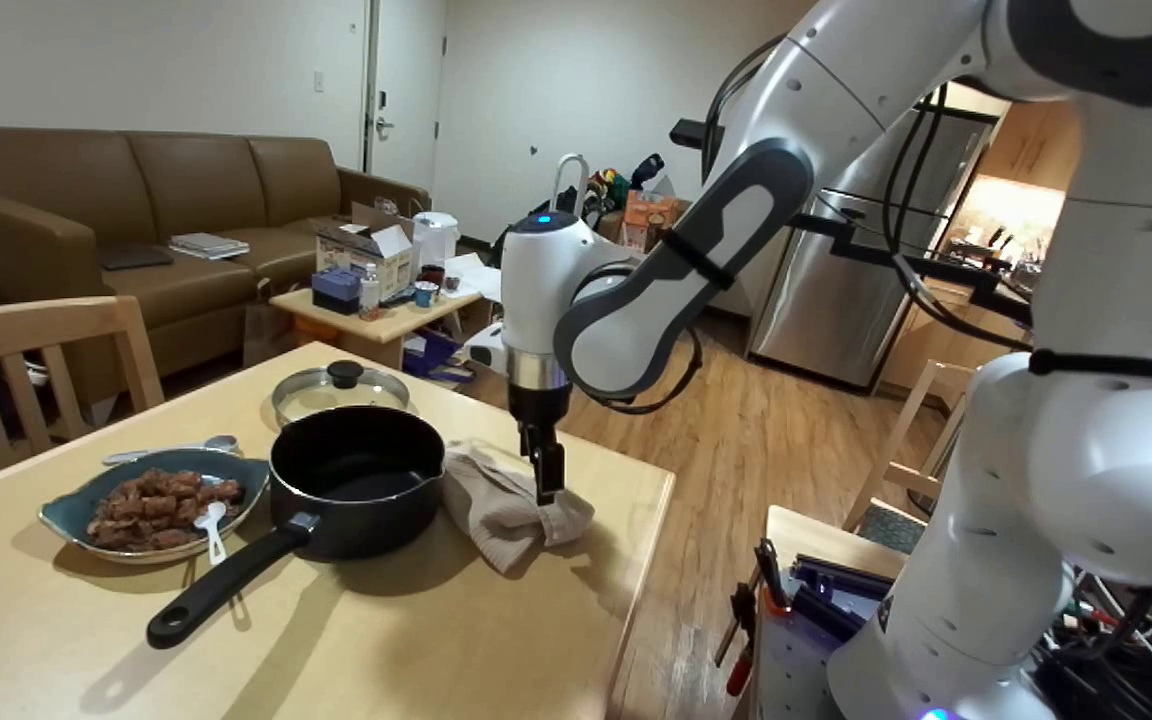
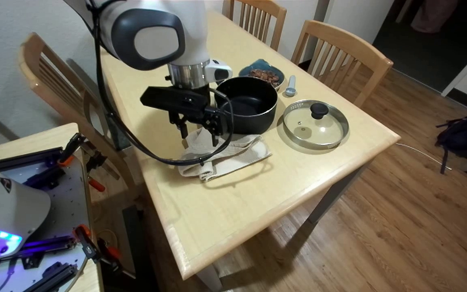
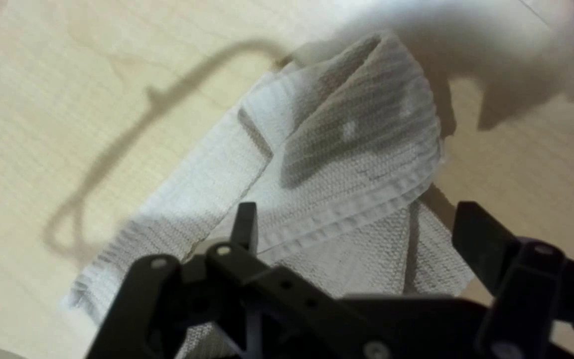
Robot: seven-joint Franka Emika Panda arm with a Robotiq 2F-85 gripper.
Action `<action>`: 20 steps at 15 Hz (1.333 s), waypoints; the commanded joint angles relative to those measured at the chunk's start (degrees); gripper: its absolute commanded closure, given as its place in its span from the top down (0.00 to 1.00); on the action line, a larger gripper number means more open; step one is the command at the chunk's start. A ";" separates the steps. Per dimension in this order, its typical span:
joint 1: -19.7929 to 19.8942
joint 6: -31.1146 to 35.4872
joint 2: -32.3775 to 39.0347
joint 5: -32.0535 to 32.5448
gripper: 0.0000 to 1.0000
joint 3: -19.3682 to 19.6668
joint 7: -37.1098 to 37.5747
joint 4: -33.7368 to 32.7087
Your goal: Put the brown towel in the black pot
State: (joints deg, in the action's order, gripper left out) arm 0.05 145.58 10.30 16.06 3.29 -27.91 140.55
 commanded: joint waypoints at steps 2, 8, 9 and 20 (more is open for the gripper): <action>1.47 1.05 0.40 3.23 1.00 0.28 2.26 1.43; 3.72 11.16 3.59 5.65 1.00 0.80 -1.05 2.80; 3.95 12.73 4.31 5.64 1.00 0.67 -1.40 2.66; 10.04 21.17 8.02 1.10 0.36 -5.69 -10.26 2.69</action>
State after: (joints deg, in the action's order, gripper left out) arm 7.28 164.69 17.78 19.91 0.32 -33.80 143.01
